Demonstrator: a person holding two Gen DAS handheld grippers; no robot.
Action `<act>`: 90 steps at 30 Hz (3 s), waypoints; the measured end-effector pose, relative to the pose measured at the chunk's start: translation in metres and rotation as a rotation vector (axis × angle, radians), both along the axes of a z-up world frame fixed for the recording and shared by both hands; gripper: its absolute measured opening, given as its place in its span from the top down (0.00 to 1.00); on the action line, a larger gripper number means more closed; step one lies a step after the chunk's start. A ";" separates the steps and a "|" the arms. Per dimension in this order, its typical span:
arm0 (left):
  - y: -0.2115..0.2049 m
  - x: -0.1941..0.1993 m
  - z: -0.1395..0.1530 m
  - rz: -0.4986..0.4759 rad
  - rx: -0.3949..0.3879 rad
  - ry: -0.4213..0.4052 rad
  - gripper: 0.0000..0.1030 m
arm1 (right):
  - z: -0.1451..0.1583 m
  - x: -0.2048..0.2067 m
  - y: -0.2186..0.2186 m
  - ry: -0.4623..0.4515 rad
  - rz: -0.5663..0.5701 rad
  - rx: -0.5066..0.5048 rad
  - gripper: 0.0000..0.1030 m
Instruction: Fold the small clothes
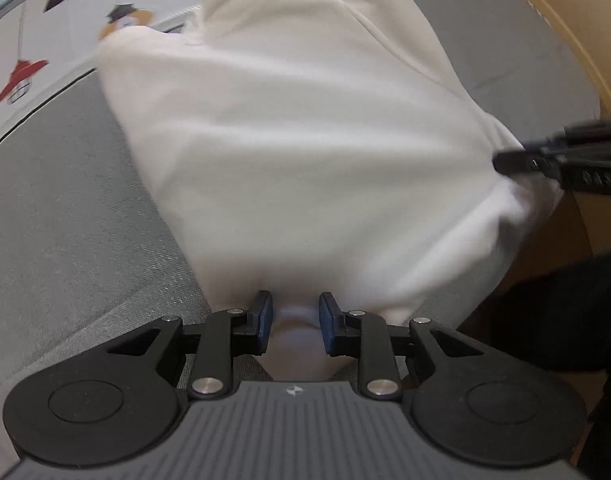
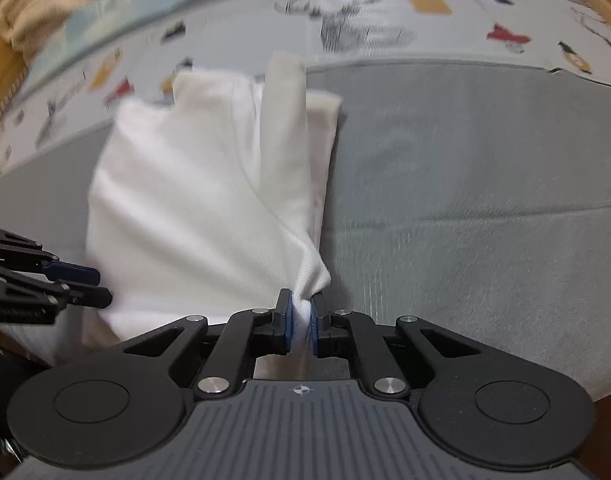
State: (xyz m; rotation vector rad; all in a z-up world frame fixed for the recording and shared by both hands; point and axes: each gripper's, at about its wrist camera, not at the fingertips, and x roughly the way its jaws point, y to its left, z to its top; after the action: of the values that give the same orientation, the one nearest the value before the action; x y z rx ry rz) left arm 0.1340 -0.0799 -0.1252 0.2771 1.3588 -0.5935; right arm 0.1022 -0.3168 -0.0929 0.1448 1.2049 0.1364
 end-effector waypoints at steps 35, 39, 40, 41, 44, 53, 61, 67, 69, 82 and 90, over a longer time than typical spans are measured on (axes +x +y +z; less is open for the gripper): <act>0.110 0.052 0.053 0.430 -0.295 -0.110 0.61 | -0.002 0.093 -0.009 -0.259 -0.503 0.119 0.97; 0.102 0.047 0.054 0.416 -0.304 -0.105 0.61 | 0.009 0.083 -0.006 -0.275 -0.460 0.019 0.86; 0.099 0.047 0.054 0.411 -0.308 -0.106 0.61 | 0.016 0.077 -0.005 -0.303 -0.431 -0.005 0.84; 0.097 0.046 0.055 0.407 -0.312 -0.105 0.61 | 0.023 0.069 -0.005 -0.325 -0.404 -0.021 0.79; 0.087 0.045 0.055 0.396 -0.324 -0.103 0.61 | 0.033 0.047 -0.014 -0.320 -0.271 0.063 0.76; 0.074 0.041 0.047 0.416 -0.319 -0.080 0.61 | -0.015 -0.010 0.009 0.028 0.175 -0.111 0.76; 0.093 0.053 0.042 0.525 -0.354 -0.072 0.52 | 0.039 -0.006 -0.024 -0.270 -0.060 0.065 0.55; 0.093 0.068 0.015 0.600 -0.352 -0.002 0.51 | 0.009 0.027 -0.019 -0.174 -0.140 0.109 0.42; 0.091 0.073 0.008 0.611 -0.358 0.014 0.47 | -0.006 0.037 -0.014 -0.135 -0.158 0.100 0.42; 0.072 0.104 -0.022 0.592 -0.334 0.079 0.50 | -0.039 0.075 -0.015 0.034 -0.226 0.192 0.46; 0.090 0.103 0.031 0.581 -0.373 -0.176 0.70 | -0.009 0.085 0.010 -0.168 -0.193 0.239 0.81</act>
State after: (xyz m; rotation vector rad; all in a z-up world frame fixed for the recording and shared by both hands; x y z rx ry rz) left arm 0.2374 0.0098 -0.0944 -0.3539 1.0622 -0.3115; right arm 0.1871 -0.3068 -0.1015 0.4488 0.9981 0.1202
